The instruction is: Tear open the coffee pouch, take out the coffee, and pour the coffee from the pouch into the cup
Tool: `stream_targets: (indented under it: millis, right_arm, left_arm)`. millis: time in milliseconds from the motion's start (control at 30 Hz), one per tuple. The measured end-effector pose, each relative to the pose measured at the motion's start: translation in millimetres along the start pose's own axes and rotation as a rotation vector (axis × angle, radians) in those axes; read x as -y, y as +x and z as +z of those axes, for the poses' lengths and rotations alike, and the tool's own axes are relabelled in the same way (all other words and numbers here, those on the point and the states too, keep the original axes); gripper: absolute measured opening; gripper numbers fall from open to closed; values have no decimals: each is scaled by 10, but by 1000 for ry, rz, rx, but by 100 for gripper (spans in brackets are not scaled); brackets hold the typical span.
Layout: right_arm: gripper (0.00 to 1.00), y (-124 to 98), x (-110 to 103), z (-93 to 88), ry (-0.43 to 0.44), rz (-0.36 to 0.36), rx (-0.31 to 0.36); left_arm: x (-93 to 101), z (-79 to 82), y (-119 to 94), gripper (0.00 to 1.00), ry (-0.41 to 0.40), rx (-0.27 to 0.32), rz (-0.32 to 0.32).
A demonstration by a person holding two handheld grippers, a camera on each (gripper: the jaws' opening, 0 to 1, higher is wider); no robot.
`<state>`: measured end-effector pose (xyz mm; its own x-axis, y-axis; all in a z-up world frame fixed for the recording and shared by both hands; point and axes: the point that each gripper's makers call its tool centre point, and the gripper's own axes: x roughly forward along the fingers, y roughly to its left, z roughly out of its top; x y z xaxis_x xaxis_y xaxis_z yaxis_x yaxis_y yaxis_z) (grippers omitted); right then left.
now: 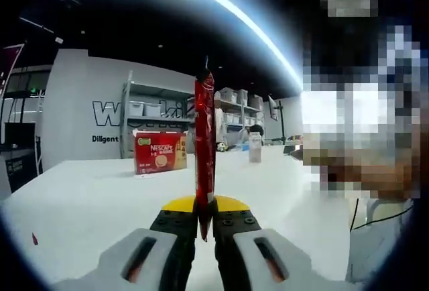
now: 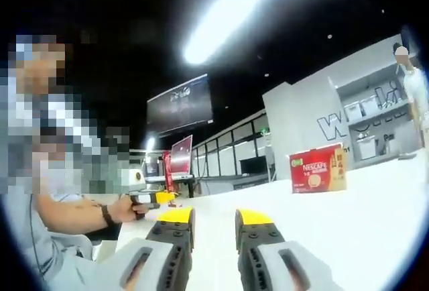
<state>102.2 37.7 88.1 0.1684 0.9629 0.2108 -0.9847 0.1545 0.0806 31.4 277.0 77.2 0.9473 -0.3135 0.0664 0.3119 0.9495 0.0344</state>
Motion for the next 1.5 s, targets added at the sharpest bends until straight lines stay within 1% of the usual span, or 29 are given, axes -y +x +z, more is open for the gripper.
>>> stream_targets:
  millis: [167,233,333,433,533,600,767,867,967,1133,1500]
  right_arm:
    - [24,-59,88,86,7,-33,42]
    - [25,-61,121,95,10,-40,40]
    - [25,-103,198,109,-12,-67,30]
    - [28,-188,327,138,-27,-112,35]
    - [29,-303,461,170,-40,-150,25]
    - [29,-394,547,220,-42,-177,32]
    - [29,-600,658,394,-70,-240,53]
    - [29,-689,729,447,-75,-263,59]
    - [30,-757,782,467,-83,-283,53]
    - [36,-871,892,509,-107,-323,62]
    - [37,-1065,1017,497,-120,-388,50]
  left_arm:
    - [19,-1,-4,11,-5,-3,-4]
    - [24,10,-1,11,1,2,-1]
    - [18,8,-5,11,-4,0,2]
    - [26,8,-2,11,1,0,1]
    - [-12,17,7,11,-2,5,8]
    - [-14,22,10,11,-9,7,8]
    - [-20,12,20,11,-3,3,6]
    - [-48,-1,24,11,-4,-1,6]
    - [-61,5,22,11,0,3,6]
    - [-68,-1,16,11,0,0,4]
    - [-103,-14,32,11,-1,-2,-3]
